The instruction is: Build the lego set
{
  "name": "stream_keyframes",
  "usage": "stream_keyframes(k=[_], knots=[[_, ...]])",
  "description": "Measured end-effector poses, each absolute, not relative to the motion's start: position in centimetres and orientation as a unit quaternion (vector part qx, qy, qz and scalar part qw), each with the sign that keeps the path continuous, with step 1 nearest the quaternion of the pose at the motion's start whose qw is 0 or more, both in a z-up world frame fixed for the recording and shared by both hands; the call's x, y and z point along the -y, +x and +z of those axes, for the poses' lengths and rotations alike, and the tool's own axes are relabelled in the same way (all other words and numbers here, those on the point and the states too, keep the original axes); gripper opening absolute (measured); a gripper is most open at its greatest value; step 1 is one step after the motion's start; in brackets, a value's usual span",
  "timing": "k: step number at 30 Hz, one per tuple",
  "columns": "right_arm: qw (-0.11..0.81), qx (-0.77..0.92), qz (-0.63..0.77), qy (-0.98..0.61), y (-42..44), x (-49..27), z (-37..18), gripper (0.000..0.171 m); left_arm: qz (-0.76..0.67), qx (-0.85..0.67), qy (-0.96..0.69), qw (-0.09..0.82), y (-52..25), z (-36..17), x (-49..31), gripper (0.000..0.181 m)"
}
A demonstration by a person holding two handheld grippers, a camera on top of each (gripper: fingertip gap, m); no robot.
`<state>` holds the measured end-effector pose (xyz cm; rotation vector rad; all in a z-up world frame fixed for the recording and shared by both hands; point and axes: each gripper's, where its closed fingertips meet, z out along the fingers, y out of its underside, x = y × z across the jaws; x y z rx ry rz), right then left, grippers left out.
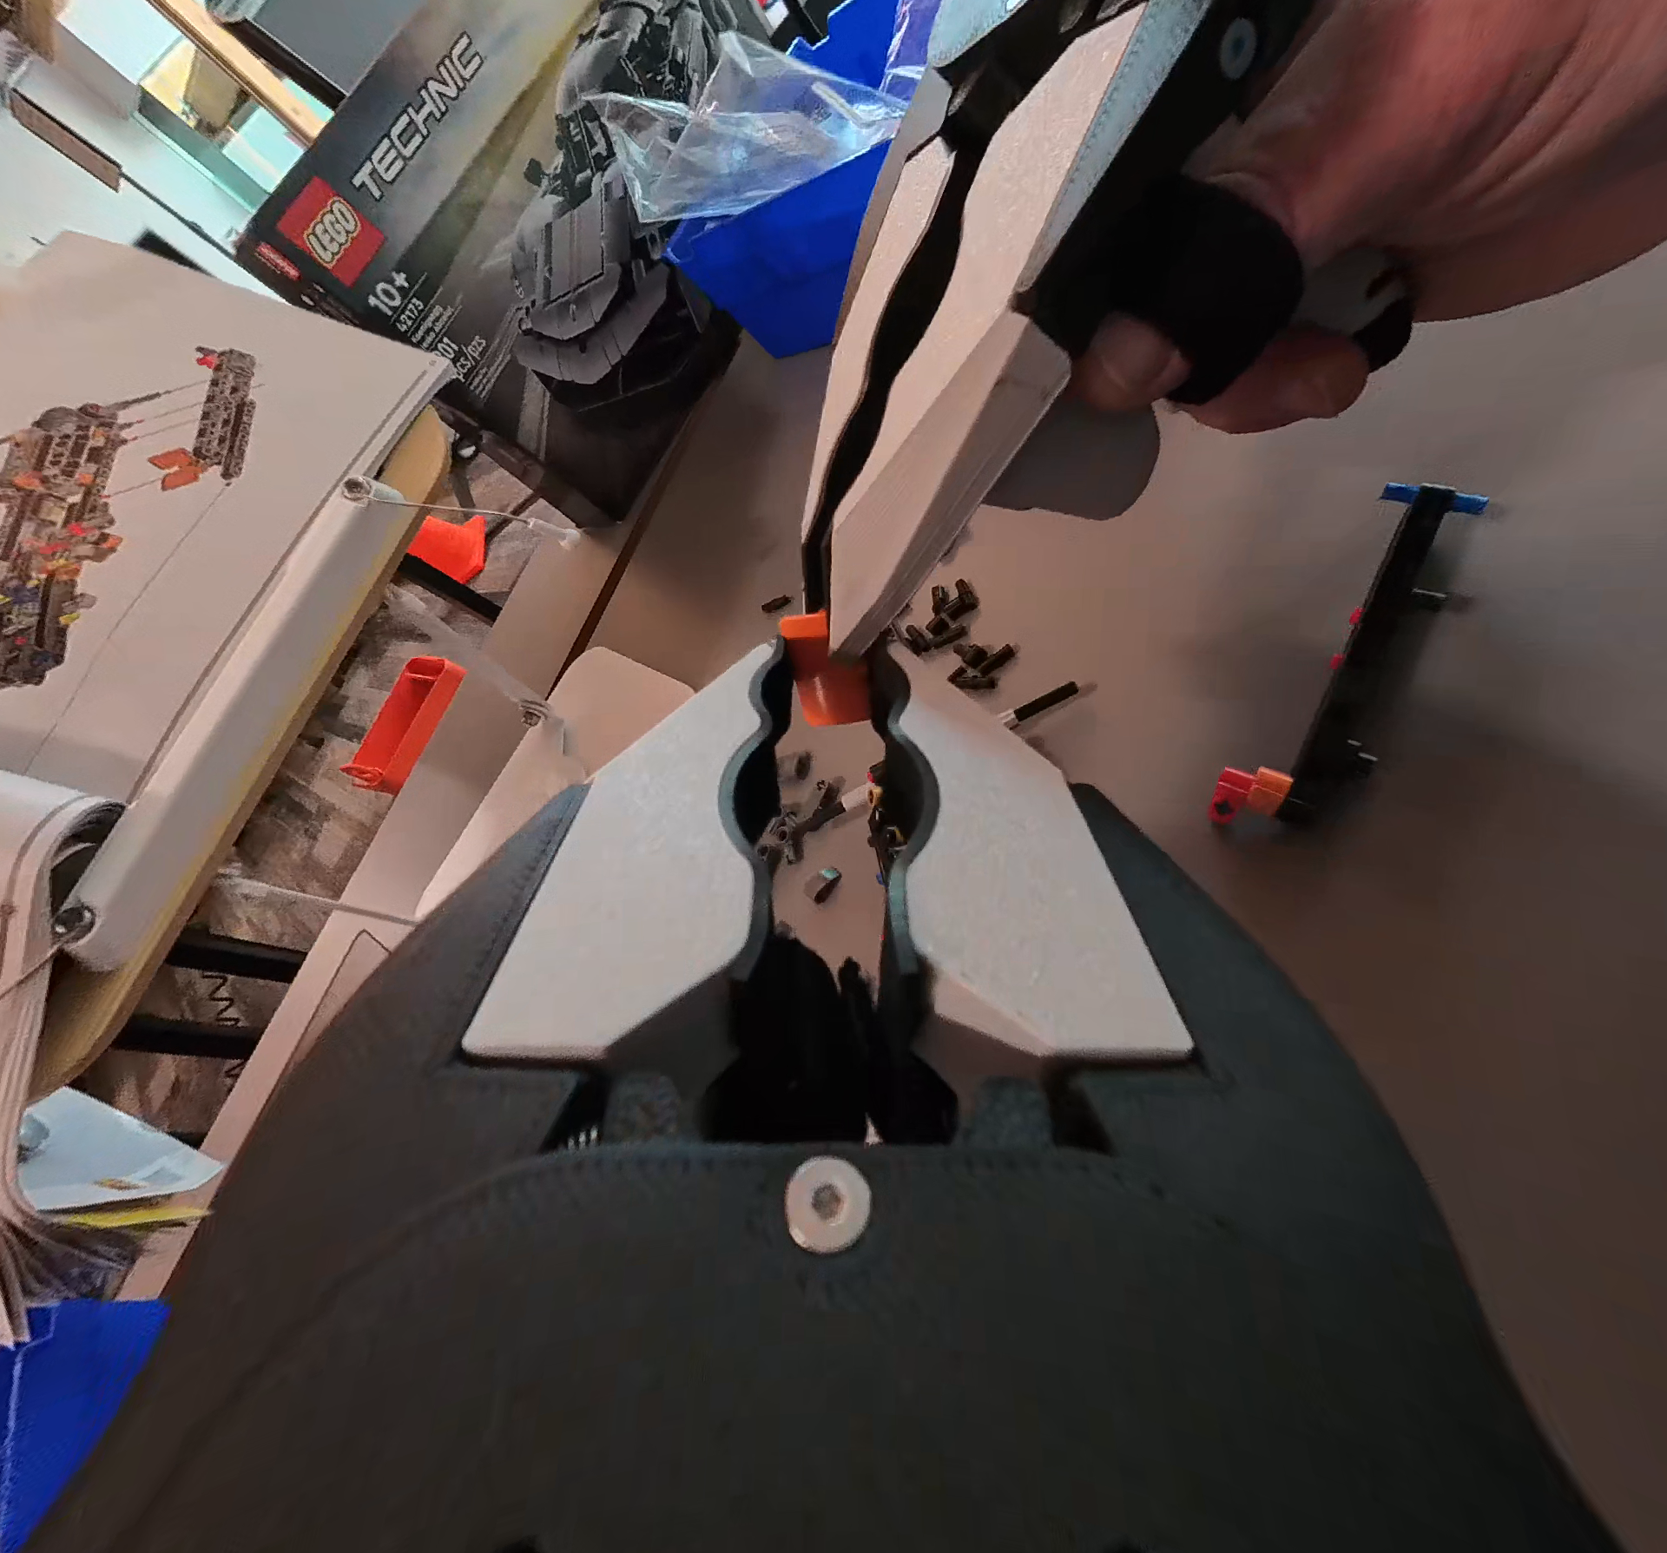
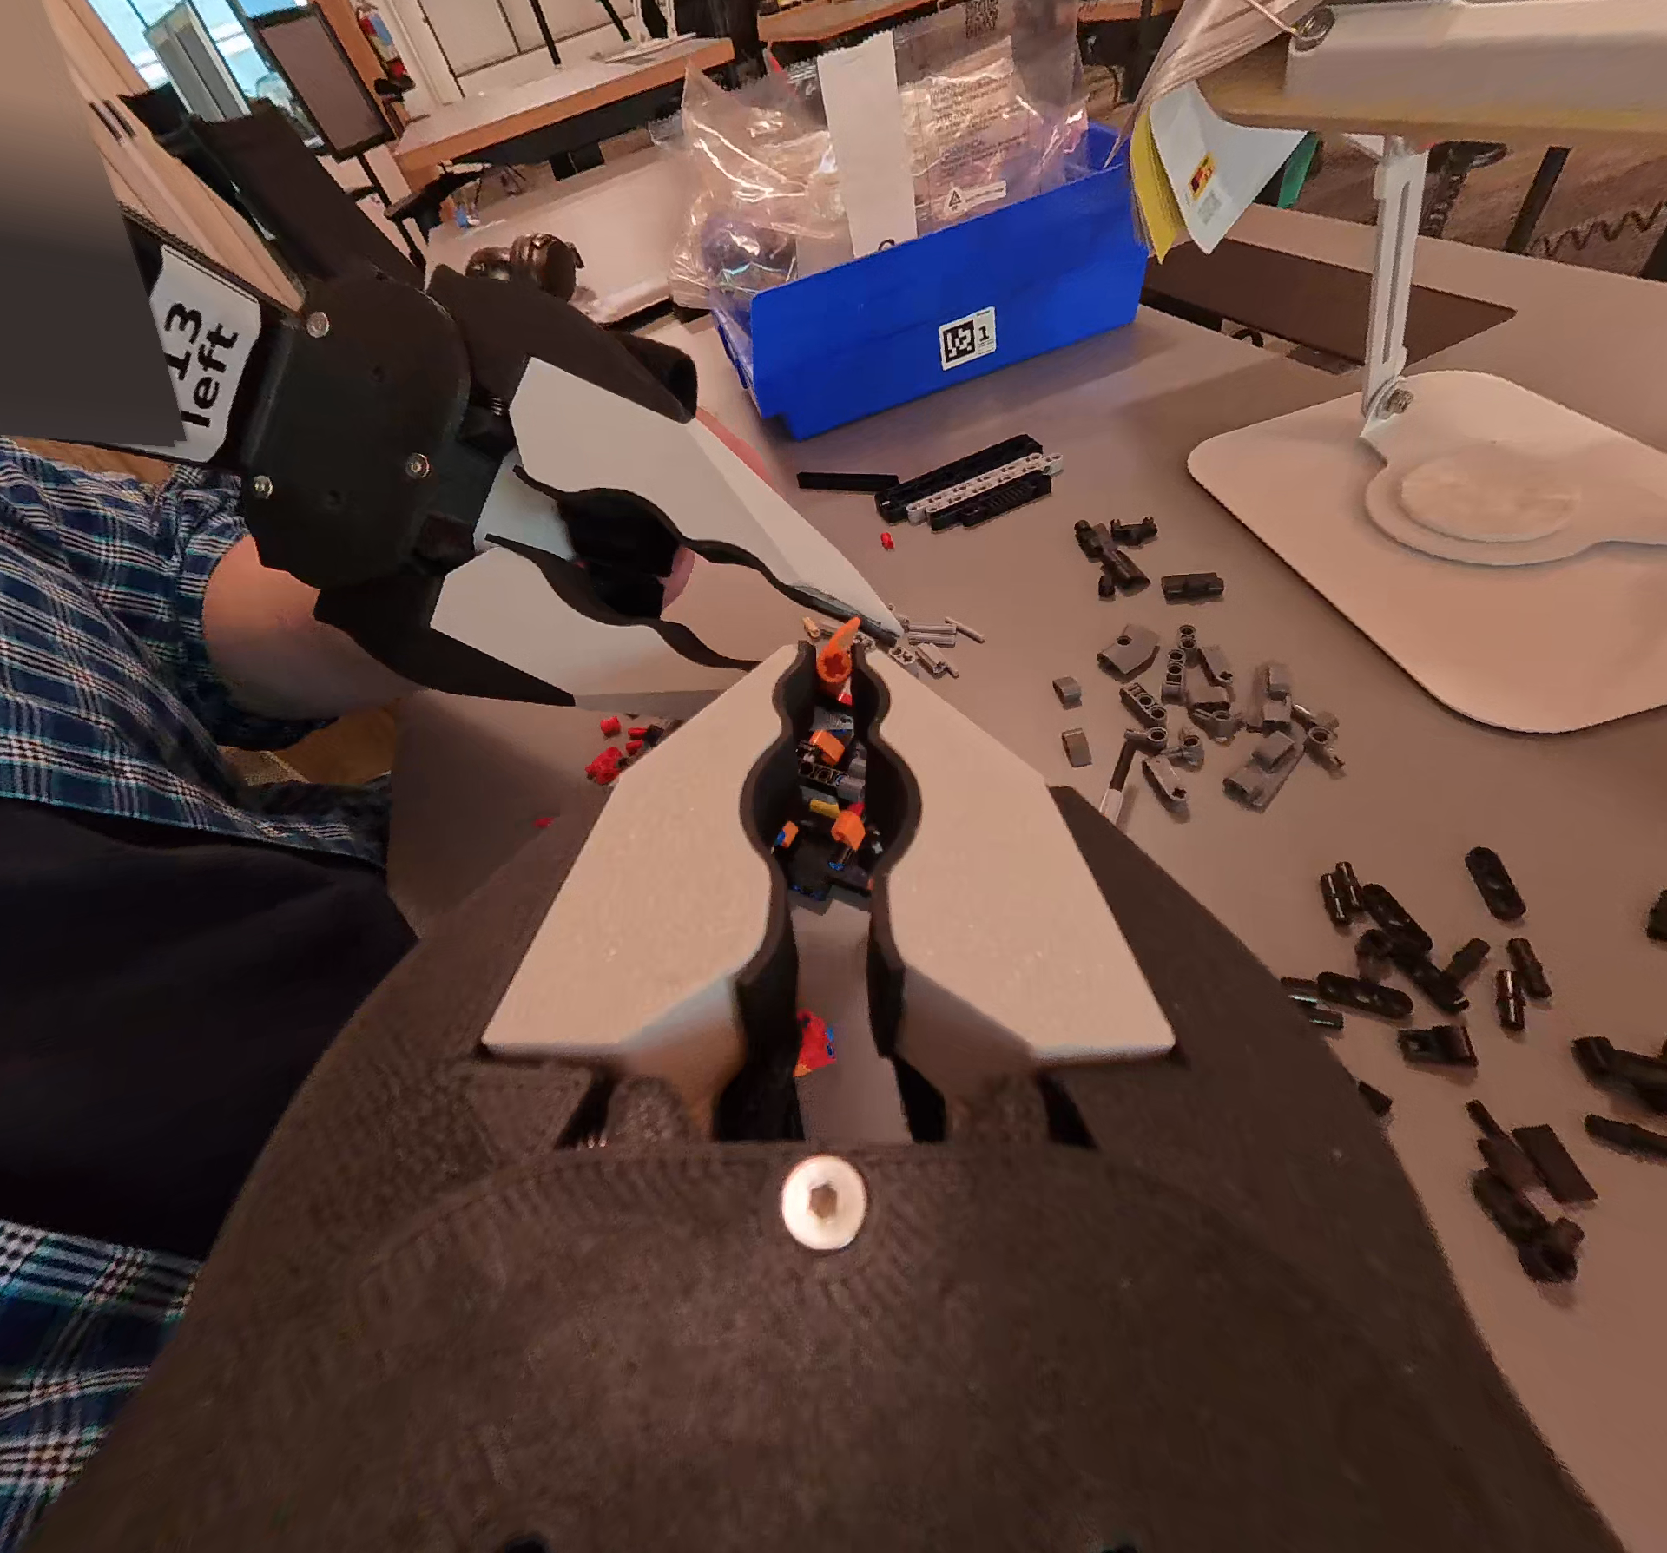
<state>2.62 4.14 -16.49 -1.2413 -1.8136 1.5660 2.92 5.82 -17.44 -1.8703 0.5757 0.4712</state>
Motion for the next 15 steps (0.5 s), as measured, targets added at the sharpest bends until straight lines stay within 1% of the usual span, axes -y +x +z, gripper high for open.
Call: stream_keyframes(k=[5,8,11,15], knots=[[0.246,0.659,0.546,-0.456,2.8,-5.3,-16.5,0.012,0.183,-0.252,-0.790,0.528,2.6,-18.1,-5.8,0.014],[0.282,0.661,0.509,-0.473,4.3,-8.0,-16.7,0.013,0.161,-0.265,-0.794,0.523,2.7,-18.4,-6.0,0.014],[0.322,0.666,0.442,-0.507,7.3,-12.4,-17.6,0.012,0.153,-0.278,-0.796,0.515,2.3,-18.4,-6.2,0.014],[0.328,0.678,0.362,-0.549,12.5,-16.8,-19.6,0.012,0.131,-0.305,-0.802,0.497,2.3,-18.8,-7.1,0.014]])
